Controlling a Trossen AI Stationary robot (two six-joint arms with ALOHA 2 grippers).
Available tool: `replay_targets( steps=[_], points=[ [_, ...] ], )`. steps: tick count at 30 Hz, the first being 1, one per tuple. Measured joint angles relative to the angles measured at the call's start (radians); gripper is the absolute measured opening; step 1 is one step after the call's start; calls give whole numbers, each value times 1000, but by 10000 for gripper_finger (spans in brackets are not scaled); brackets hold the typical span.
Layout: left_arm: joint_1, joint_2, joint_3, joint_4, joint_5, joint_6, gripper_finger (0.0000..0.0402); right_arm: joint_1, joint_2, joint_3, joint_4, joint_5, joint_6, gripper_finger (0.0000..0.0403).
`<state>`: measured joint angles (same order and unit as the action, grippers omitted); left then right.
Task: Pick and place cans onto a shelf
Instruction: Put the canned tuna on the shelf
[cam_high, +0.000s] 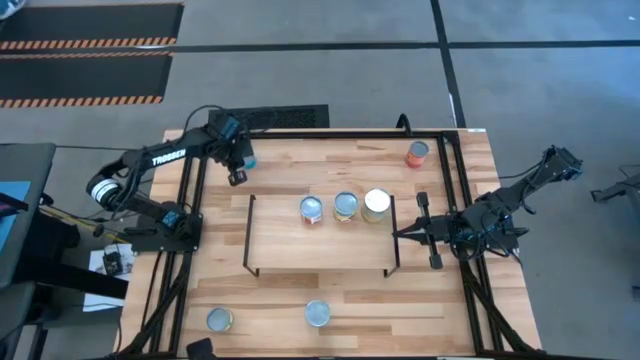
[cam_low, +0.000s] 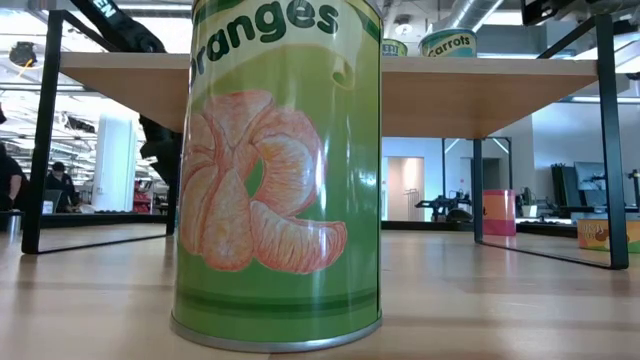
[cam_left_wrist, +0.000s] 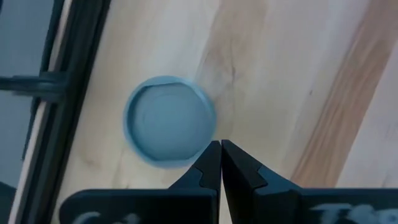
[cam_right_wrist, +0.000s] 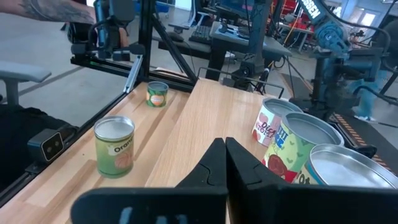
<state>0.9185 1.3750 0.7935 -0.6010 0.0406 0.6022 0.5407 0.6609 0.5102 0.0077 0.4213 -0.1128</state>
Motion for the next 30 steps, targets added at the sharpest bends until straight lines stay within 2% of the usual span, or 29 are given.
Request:
replay_targets(
  steps=[7,11,15,19,30],
  points=[
    [-10,0,-8,18,-28,16,12,0,0,0,0,0,0,6],
    [-10,0,-8,18,-48,10,54,0,0,0,0,0,0,6],
    [-10,0,-12,21,-22,-2,99,0,0,0,1,0,0,6],
    [-10,0,-38,32,-27,28,126,0,0,0,1,0,0,6],
    [-14,22,-44,76,-10,59,128,0,0,0,0,-1,-3,6]
  ],
)
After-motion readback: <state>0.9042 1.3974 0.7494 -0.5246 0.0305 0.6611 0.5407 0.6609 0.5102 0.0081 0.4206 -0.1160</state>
